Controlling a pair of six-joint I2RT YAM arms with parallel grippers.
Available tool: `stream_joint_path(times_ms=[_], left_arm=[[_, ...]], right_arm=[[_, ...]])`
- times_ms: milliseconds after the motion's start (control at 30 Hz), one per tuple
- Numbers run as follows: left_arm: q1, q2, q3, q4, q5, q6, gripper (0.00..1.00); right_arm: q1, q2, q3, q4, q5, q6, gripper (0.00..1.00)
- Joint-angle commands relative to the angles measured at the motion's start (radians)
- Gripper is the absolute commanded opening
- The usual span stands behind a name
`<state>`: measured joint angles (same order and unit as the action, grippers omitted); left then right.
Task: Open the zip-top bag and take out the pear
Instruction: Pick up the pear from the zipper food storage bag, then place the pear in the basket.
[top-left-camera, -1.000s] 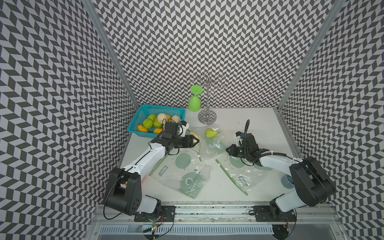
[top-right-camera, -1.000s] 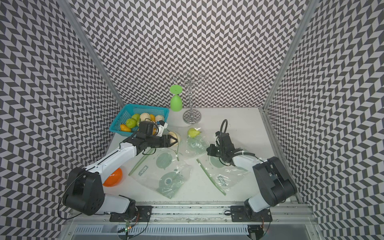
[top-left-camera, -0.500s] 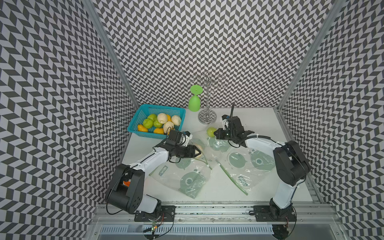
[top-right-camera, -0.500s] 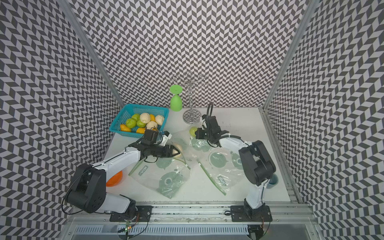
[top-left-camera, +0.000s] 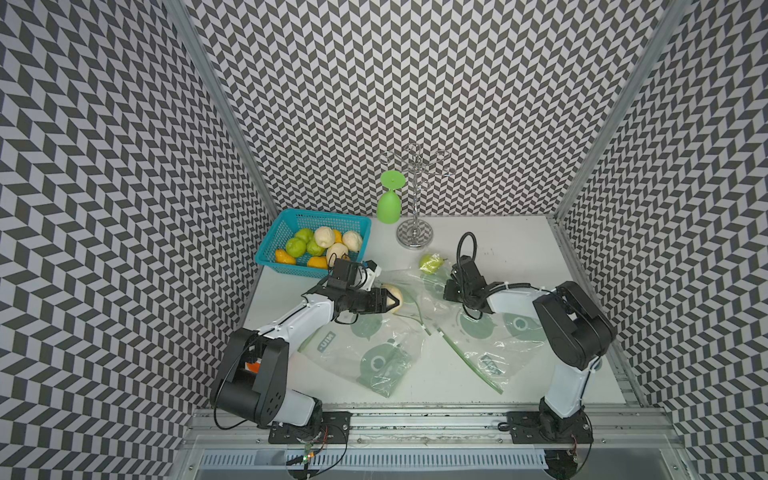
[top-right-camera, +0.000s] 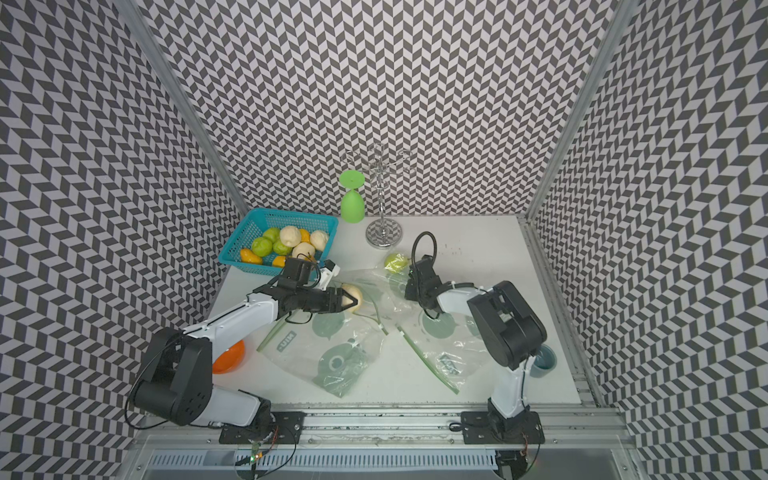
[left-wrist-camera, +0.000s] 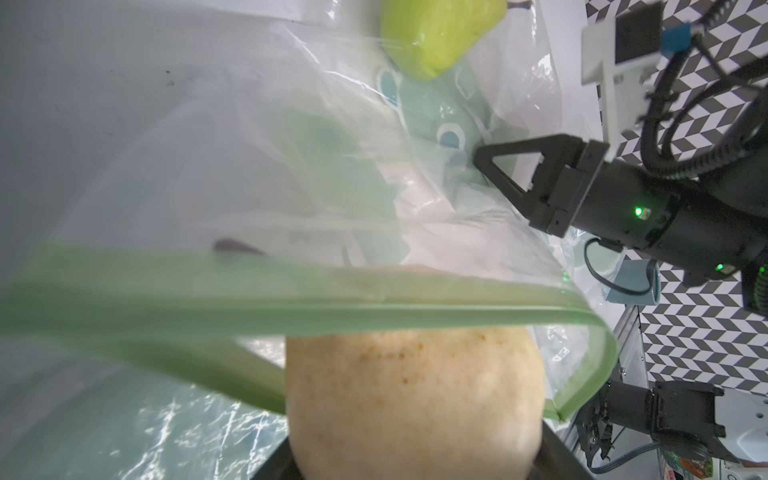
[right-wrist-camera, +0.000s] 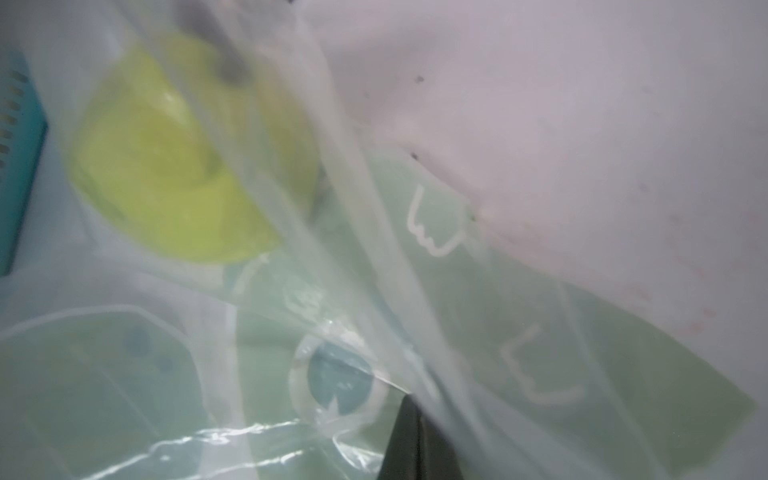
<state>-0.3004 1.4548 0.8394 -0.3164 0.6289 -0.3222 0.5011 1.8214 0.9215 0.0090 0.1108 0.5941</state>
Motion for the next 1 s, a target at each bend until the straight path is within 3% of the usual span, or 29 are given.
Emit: stream_joint_path(times_ms=[0,333,533,767,967], left_arm=[[0.025,0.0,0.032,0.003,0.023,0.028,0.42],[0.182,-0.061,0.146,-0.048,0.084,0.034,0.41],[0.337,-0.086,0.284,-0.101,-0.111,0.044,0.43],[0.54,0.166,0.517,-0.141,-0.218,0.041,0.48],[0.617,0.343,0.645,-0.104,-0.241,0.019,0.65]], right_arm=[[-0.003,-0.081,-0.095,-0.025,0.115,0.089,0.0],[0.021,-0.186,-0.193,-0.009,0.083,0.147,0.0],[0.04,-0.233,-0.189,0.006,0.037,0.15,0.0],[0.04,-0.307,-0.188,0.015,-0.02,0.136,0.01],[0.012,-0.403,-0.163,0.0,-0.132,0.071,0.22]])
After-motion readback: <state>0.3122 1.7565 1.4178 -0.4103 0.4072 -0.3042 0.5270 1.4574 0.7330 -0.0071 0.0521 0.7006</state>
